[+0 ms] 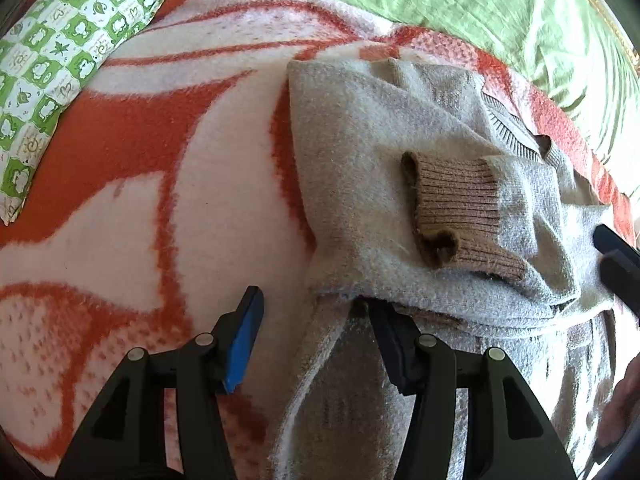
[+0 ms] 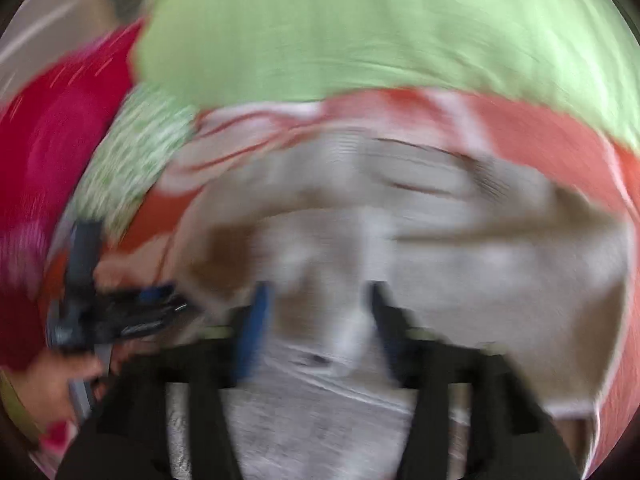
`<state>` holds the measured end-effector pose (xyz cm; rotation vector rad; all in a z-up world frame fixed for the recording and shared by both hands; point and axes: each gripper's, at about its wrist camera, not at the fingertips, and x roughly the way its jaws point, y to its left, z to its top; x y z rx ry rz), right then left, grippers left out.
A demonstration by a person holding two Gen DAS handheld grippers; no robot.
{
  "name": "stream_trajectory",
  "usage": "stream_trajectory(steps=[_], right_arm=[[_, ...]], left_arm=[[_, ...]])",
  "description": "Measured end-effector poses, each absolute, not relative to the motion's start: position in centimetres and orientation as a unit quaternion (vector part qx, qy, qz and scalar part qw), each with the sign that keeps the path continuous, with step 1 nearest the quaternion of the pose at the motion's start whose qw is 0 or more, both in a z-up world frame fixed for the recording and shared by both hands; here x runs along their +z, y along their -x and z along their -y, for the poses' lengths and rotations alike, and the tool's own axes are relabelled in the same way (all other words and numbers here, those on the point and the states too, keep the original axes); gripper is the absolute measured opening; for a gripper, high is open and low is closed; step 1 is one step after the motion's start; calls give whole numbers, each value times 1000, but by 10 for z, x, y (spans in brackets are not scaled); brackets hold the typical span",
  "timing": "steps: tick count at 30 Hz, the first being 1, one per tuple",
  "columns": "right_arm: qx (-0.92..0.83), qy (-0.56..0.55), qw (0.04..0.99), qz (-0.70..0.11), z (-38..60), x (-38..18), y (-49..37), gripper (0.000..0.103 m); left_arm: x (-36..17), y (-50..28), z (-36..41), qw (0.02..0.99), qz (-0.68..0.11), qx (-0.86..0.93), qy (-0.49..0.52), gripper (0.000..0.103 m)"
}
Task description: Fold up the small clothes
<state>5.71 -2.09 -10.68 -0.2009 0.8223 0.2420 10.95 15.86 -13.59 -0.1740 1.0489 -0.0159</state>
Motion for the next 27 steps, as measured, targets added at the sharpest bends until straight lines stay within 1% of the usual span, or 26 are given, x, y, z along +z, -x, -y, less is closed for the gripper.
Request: stream_trajectory(steps=[2,5,6,7,8,9,10,11,13,16,18,21,25,27], right_arm=[[130,157,892,-404,-7,-121,-65,62],[145,194,868,-433,-29,-147,-83,62],[138,207,861,-444,-30,-157,-88,56],[131,206,857,-454,-28,-164,-94,45],[123,181,857,-466,-19,-164,-100,4],[113,143,866,-465,-9,-156,-100,6],[102,76,883,-452,14,-138,-98,6],[91,34,893,-440,28,-125,-96,6],[42,-60,914,-399,80,-92,-77,6],[-48,-160,918,-359,165,-77,-45,6],[-89,-200,908,-356,209,-83,-33,6],[-116,-242,890,-368,245,-103,-21,6],[-105,-248,886,-379,248,-115,-13,6],[-103,-240,885,-385,237,-114,-14,9]], left_arm=[[-136,-110,-160,862,-500,-8,85,56],[-136,-113,-159,862,-499,-7,84,56],[-137,-114,-159,862,-500,-6,85,56],[-137,-115,-160,861,-501,-5,88,56],[-137,-115,-161,860,-501,-3,94,56],[-136,-115,-163,860,-501,0,99,56],[-136,-115,-165,860,-500,6,103,56],[-136,-115,-168,860,-499,14,107,56],[-137,-116,-173,857,-501,15,119,56],[-139,-118,-174,856,-501,19,127,56],[-140,-120,-171,856,-501,22,123,59],[-141,-121,-165,856,-503,29,114,60],[-143,-121,-170,851,-505,32,139,60],[-143,-122,-173,848,-505,34,158,60]])
